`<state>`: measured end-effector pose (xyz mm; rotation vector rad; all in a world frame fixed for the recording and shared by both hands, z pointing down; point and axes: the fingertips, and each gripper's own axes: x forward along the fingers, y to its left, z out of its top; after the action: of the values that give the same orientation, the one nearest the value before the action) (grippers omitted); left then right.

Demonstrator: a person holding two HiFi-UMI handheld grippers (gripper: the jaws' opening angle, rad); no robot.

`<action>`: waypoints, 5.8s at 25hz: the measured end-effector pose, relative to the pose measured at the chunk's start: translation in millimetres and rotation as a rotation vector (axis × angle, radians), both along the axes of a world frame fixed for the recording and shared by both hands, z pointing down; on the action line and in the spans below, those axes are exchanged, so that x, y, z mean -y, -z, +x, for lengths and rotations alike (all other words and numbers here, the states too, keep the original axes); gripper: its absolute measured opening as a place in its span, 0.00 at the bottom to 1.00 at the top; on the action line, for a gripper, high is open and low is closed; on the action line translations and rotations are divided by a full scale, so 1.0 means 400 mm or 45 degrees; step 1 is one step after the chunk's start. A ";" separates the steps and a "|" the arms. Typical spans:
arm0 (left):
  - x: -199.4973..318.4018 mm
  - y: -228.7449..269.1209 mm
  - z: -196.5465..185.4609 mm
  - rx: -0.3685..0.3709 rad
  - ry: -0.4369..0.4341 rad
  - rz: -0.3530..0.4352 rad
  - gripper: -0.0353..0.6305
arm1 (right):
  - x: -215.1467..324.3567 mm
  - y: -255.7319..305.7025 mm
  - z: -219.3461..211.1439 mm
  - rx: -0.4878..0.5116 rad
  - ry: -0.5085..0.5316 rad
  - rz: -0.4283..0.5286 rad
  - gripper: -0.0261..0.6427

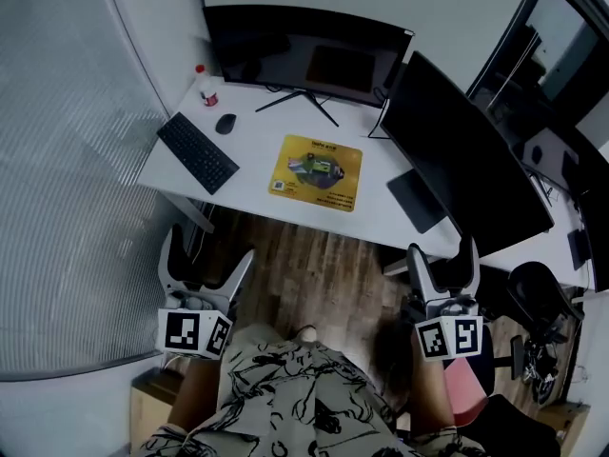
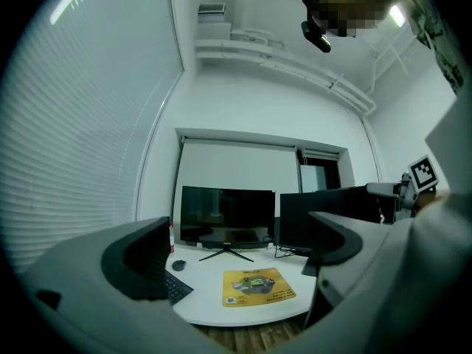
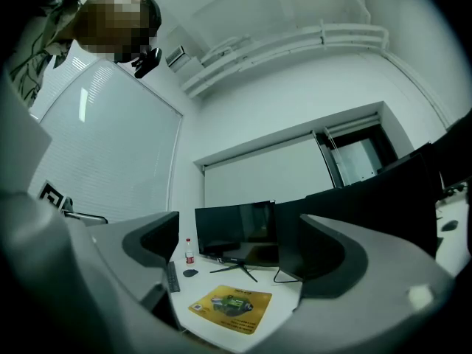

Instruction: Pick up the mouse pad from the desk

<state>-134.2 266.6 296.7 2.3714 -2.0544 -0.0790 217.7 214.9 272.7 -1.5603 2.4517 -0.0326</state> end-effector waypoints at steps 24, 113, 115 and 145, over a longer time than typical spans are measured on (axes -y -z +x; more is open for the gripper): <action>0.349 -0.012 -0.064 -0.041 -0.068 -0.051 0.91 | 0.316 -0.017 -0.130 -0.058 0.049 -0.045 0.78; 1.018 -0.997 0.022 0.177 -0.225 -1.196 0.36 | 0.895 -1.052 -0.271 -0.524 0.032 -1.178 0.33; 1.018 -0.996 0.021 0.179 -0.225 -1.204 0.35 | 0.893 -1.052 -0.271 -0.530 0.042 -1.179 0.33; 1.048 -0.797 0.050 0.116 -0.314 -0.907 0.16 | 0.937 -0.868 -0.326 -0.389 0.135 -0.950 0.13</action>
<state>-114.2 -152.6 615.4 2.1399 -1.4406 0.6524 87.2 -160.1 619.9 -1.7907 2.9564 -0.8791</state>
